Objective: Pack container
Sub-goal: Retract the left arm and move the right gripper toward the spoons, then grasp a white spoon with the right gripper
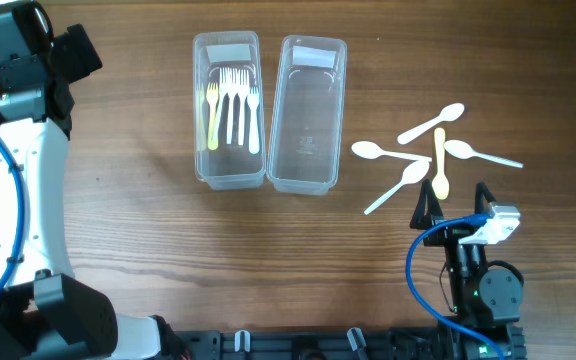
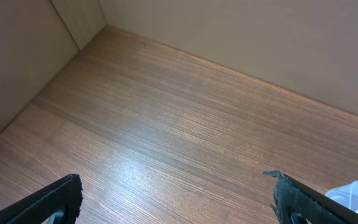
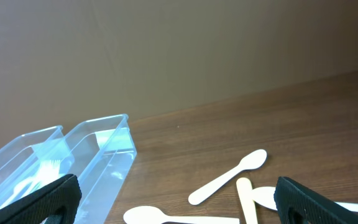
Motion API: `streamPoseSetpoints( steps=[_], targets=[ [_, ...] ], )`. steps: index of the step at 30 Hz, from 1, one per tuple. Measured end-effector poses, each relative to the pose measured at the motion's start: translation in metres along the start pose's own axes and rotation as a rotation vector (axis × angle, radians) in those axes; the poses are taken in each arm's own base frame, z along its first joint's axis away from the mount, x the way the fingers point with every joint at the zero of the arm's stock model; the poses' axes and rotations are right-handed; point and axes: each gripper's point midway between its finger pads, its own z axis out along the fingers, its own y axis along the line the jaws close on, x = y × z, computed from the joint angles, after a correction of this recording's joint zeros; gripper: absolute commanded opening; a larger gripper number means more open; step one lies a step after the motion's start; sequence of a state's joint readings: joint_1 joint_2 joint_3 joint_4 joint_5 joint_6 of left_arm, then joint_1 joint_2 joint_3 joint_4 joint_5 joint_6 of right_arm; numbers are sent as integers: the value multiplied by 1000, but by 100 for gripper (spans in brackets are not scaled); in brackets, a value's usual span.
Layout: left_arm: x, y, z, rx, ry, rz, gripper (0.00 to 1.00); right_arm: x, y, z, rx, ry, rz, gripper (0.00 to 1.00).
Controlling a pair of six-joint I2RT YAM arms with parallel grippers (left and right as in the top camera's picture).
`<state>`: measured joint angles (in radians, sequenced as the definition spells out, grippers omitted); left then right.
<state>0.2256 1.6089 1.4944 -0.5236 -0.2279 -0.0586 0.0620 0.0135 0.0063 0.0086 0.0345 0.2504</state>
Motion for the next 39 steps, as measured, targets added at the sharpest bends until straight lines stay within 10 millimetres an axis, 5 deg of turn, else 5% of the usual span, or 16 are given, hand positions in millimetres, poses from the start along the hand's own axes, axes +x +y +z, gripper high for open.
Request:
streamPoseSetpoints(
  steps=[7,11,13,15,17,19,23,24,28,30,35,37,39],
  targets=[
    [0,0,0,0,0,0,100,-9,-13,-1,74,-46,79,100],
    [-1,0,0,0,-3,-1,100,-98,-24,-18,202,-318,54,100],
    [1,0,0,-1,4,1,100,-177,-15,-20,277,-347,-42,100],
    [-2,0,0,-3,-6,-2,100,-195,-14,29,372,-53,-120,100],
    [-2,1,-1,-6,-7,-2,100,-178,-3,91,355,270,-164,100],
    [-1,1,-1,-7,-2,-1,100,-114,-4,138,327,533,-184,100],
    [-2,1,-1,-7,-4,-1,100,28,-19,169,285,934,-177,100],
    [-1,1,-1,-7,-4,-1,100,40,-19,169,279,969,-169,100],
    [-2,1,-1,-7,-4,-1,100,47,-19,157,285,1025,-144,97],
    [-1,1,-1,-7,-4,-1,100,51,-30,145,326,1068,-121,87],
    [-2,1,-1,-7,-4,-1,100,36,-132,98,586,1143,61,91],
    [-1,1,-1,-7,-4,-1,100,29,-162,86,569,1158,27,98],
    [-1,1,-1,-7,-4,-1,100,26,-169,87,456,1192,-127,91]
  ],
)
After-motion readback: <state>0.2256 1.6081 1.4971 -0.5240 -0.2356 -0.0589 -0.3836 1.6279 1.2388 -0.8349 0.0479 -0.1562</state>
